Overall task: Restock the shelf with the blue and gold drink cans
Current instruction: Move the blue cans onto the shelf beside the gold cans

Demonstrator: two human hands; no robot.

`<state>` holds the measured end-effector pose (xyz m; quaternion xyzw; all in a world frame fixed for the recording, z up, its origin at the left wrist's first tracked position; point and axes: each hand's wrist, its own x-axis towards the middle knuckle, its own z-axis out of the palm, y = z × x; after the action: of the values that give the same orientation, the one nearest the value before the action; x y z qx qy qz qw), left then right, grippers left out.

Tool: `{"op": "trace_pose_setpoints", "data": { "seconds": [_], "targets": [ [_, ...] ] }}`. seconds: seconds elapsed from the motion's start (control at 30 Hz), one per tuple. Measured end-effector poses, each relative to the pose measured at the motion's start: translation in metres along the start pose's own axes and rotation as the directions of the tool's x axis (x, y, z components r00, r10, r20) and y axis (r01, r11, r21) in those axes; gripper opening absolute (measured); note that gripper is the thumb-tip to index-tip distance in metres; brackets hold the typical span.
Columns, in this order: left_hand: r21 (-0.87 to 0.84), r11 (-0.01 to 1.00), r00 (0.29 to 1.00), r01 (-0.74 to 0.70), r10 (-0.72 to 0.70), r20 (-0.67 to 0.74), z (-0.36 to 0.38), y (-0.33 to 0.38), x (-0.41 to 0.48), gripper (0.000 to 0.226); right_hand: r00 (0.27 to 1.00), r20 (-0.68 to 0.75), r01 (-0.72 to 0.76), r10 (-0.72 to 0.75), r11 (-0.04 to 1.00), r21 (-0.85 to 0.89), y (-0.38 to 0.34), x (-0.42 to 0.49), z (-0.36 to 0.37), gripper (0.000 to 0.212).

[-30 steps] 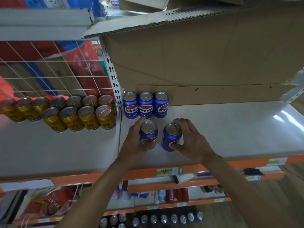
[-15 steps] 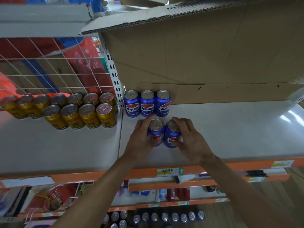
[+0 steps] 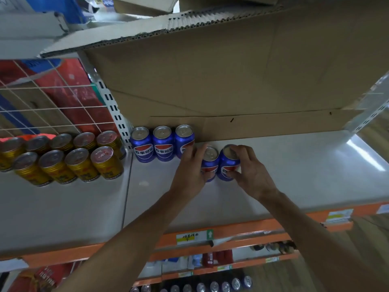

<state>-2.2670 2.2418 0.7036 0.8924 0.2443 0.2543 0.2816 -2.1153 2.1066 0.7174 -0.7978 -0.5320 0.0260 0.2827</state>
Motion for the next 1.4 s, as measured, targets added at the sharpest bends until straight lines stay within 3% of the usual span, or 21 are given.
{"op": "trace_pose_setpoints", "data": {
  "seconds": [0.17,0.3,0.5,0.83,1.0,1.4],
  "targets": [
    [0.302,0.953,0.999,-0.025,0.01,0.051,0.01,0.005,0.023,0.086,0.999,-0.008,0.044,-0.044,0.999,-0.009,0.02,0.016,-0.003,0.066],
    [0.62,0.772,0.988,-0.138,0.15,0.032,0.006,0.004,0.039,0.09,0.997,-0.008,0.08,-0.08,0.997,-0.024,0.029,0.03,0.0,0.07],
    [0.783,0.597,0.978,-0.174,0.196,0.067,0.001,-0.003,0.062,0.082,0.987,-0.04,0.152,-0.154,0.988,-0.039,0.04,0.046,0.012,0.077],
    [0.733,0.674,0.99,-0.094,0.143,-0.005,0.005,-0.012,0.079,0.08,0.974,-0.108,0.189,-0.198,0.978,-0.091,0.047,0.078,0.024,0.075],
    [0.722,0.685,0.989,-0.097,0.15,-0.009,0.005,-0.015,0.081,0.081,0.968,-0.14,0.179,-0.208,0.964,-0.198,0.046,0.087,0.024,0.077],
    [0.627,0.772,0.992,-0.103,0.128,0.006,0.002,-0.012,0.078,0.079,0.97,-0.107,0.171,-0.218,0.926,-0.336,0.037,0.085,0.018,0.086]
  ]
}}
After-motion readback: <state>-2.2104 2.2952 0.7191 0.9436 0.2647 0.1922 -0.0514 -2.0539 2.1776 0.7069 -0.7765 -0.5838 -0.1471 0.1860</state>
